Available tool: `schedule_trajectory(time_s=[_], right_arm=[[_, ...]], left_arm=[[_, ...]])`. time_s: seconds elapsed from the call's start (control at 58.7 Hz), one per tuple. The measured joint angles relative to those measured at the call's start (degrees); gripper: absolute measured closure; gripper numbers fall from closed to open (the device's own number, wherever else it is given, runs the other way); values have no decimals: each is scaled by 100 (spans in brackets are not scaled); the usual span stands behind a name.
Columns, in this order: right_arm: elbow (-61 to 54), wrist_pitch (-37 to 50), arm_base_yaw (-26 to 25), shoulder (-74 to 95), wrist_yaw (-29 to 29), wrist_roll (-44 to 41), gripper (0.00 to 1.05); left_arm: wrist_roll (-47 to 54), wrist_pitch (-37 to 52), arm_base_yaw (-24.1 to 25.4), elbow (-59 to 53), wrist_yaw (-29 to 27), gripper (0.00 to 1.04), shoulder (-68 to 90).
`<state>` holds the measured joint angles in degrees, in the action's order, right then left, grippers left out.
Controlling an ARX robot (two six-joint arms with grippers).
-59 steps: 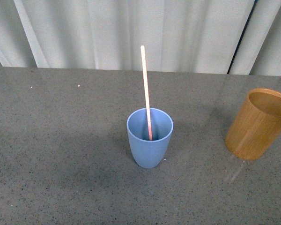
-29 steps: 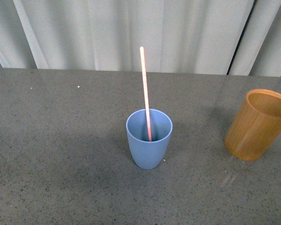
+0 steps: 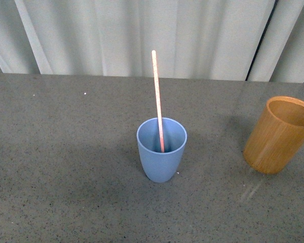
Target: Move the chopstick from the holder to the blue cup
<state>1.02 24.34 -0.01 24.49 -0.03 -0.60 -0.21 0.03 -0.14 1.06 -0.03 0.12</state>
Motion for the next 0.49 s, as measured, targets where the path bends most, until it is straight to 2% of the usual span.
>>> schedule_trajectory(time_s=[0.494], right_arm=[[-2, -1099, 0, -1139, 0, 0, 104]], left_arm=[[0, 0, 0, 0, -2, 7, 0]])
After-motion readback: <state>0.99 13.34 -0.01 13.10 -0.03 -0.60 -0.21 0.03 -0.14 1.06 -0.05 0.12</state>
